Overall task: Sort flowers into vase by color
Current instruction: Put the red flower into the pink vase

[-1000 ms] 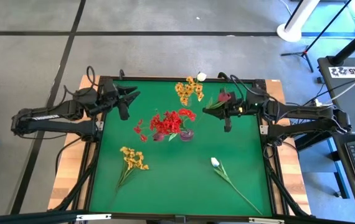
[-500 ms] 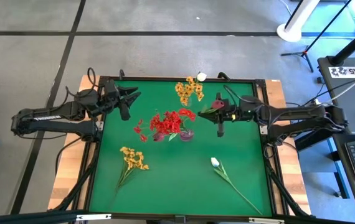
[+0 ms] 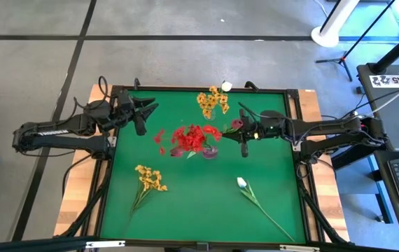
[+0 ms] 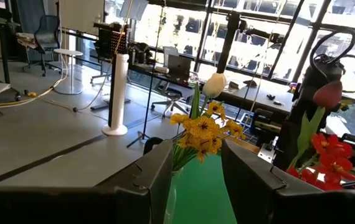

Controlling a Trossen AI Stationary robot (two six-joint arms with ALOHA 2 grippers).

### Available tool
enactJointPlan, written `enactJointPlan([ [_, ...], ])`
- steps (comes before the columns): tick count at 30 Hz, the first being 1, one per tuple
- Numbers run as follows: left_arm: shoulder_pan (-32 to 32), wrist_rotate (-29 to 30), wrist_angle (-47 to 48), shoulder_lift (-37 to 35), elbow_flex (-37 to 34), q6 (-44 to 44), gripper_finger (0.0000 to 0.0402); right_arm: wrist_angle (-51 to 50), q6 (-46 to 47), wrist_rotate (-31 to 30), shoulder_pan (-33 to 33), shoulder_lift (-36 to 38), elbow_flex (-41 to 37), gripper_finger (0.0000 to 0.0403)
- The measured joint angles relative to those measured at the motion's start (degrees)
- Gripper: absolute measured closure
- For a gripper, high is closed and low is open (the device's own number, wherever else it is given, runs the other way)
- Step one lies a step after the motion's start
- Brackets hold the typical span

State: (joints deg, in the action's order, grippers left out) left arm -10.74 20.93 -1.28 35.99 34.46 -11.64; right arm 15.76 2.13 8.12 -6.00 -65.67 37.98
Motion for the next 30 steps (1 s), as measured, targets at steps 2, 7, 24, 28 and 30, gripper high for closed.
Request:
enactJointPlan([
  [2,0.01,0.0,0.0,0.0,0.0,0.0,0.0269,-1.32,-0.22,0.0,0.0,-0.02,0.0,0.04],
  [7,0.02,0.0,0.0,0.0,0.0,0.02,0.0269,-3.47,-0.96,-0.02,0.0,-0.31,0.0,0.04],
  [24,0.02,0.02,0.03,0.0,0.0,-0.02,0.0269,1.67,-0.26,0.04,0.0,-7.98,0.24,0.0384],
  [28,0.02,0.02,0.31,0.0,0.0,-0.02,0.0269,0.82,-0.64,1.43,0.0,-7.62,0.28,0.0378],
  [30,0.02,0.02,0.39,0.0,0.0,-0.02,0.0269,-1.47,-1.01,2.28,0.0,-6.99,0.89,0.037],
])
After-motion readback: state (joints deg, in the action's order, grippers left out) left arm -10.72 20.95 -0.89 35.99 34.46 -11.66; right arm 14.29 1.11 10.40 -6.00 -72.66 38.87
